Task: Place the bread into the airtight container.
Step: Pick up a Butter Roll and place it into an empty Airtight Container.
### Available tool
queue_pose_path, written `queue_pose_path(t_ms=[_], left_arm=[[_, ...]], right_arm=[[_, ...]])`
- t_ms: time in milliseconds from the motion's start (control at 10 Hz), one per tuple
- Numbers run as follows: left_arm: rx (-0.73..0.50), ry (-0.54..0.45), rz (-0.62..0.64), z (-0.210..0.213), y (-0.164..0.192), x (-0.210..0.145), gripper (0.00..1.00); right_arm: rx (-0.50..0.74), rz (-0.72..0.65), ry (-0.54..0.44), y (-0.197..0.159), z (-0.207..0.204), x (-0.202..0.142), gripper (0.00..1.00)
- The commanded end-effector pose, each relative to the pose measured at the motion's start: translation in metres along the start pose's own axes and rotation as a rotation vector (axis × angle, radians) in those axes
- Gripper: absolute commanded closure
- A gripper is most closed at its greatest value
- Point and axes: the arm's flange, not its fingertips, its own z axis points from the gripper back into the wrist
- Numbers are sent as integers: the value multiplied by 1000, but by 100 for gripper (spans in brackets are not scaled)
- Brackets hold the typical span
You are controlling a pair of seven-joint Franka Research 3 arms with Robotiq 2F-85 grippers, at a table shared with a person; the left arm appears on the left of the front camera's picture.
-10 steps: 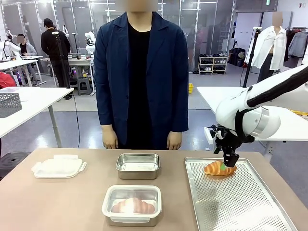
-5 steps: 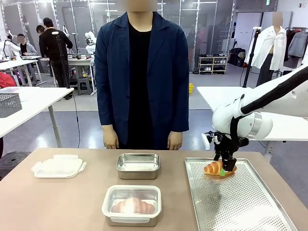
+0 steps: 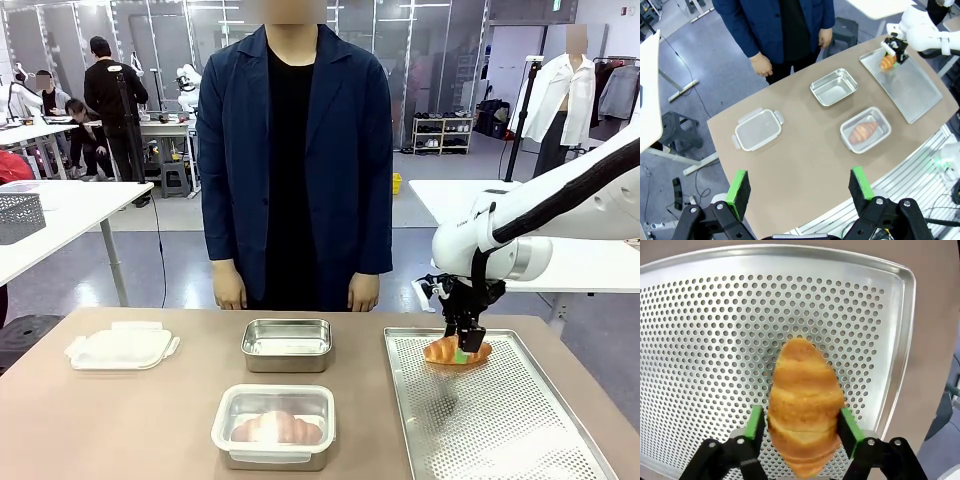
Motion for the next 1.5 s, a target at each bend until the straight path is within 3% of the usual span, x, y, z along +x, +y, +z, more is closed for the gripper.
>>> queue_pose_path(t_ms=[0, 100, 300, 700, 1100, 1400], left_arm=[[-8, -3, -3, 0, 0, 0, 0], [-8, -3, -3, 0, 0, 0, 0], [-8, -3, -3, 0, 0, 0, 0], [-8, -3, -3, 0, 0, 0, 0], [-8, -3, -3, 0, 0, 0, 0], [-8, -3, -3, 0, 0, 0, 0]], right_arm=[[27, -27, 37, -2, -8, 2, 44], [22, -28, 39, 0, -7, 3, 56], [-8, -35, 31, 7, 1, 6, 69], [-63, -38, 42, 22, 61, 38, 69], [-35, -94, 25, 28, 118, 123, 69], [-81, -52, 14, 30, 134, 221, 69]])
